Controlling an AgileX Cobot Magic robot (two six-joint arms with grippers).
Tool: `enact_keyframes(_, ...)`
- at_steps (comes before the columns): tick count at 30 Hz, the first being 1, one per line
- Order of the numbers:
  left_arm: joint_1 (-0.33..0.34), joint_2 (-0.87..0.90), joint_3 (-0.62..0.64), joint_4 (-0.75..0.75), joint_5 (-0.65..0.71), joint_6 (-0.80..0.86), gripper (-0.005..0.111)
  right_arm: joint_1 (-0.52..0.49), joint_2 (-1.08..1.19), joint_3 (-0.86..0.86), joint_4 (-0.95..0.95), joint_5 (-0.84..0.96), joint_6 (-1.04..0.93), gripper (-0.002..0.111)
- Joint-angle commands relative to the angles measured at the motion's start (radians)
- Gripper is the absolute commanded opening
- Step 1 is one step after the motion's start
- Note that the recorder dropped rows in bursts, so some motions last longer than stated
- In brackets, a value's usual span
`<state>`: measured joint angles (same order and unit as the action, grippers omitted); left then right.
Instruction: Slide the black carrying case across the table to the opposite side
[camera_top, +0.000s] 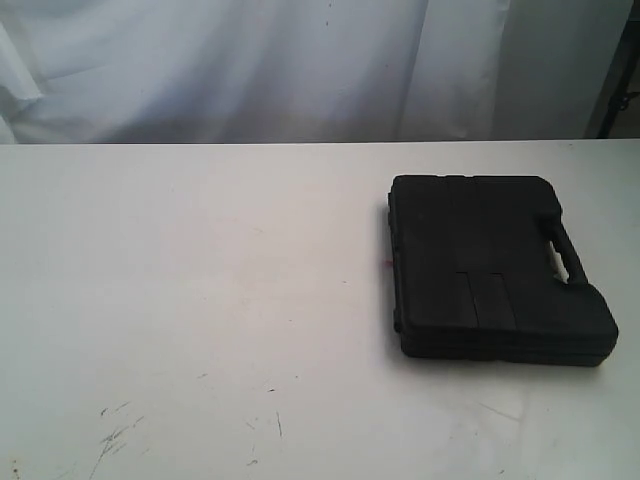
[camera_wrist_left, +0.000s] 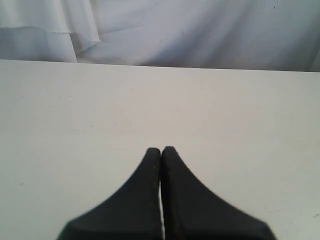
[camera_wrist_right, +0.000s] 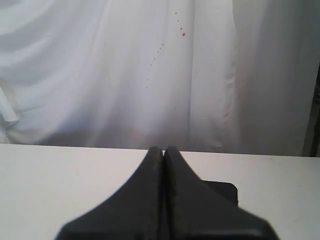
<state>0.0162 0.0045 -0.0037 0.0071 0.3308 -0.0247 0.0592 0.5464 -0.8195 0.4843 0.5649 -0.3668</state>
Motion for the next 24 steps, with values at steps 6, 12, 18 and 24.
enact_keyframes(6,0.003,-0.005,0.004,0.002,-0.014,0.0,0.0,0.07,-0.303,0.285,-0.058,-0.11,0.005,0.0)
enact_keyframes(12,0.003,-0.005,0.004,0.002,-0.014,0.0,0.0,0.07,-0.36,0.428,-0.067,-0.166,0.011,0.0)
enact_keyframes(18,0.003,-0.005,0.004,0.002,-0.014,0.0,0.0,0.07,-0.381,0.528,-0.08,-0.267,0.072,0.0)
enact_keyframes(24,0.003,-0.005,0.004,0.002,-0.014,0.0,0.0,0.07,-0.486,0.627,-0.337,-0.271,0.34,0.0)
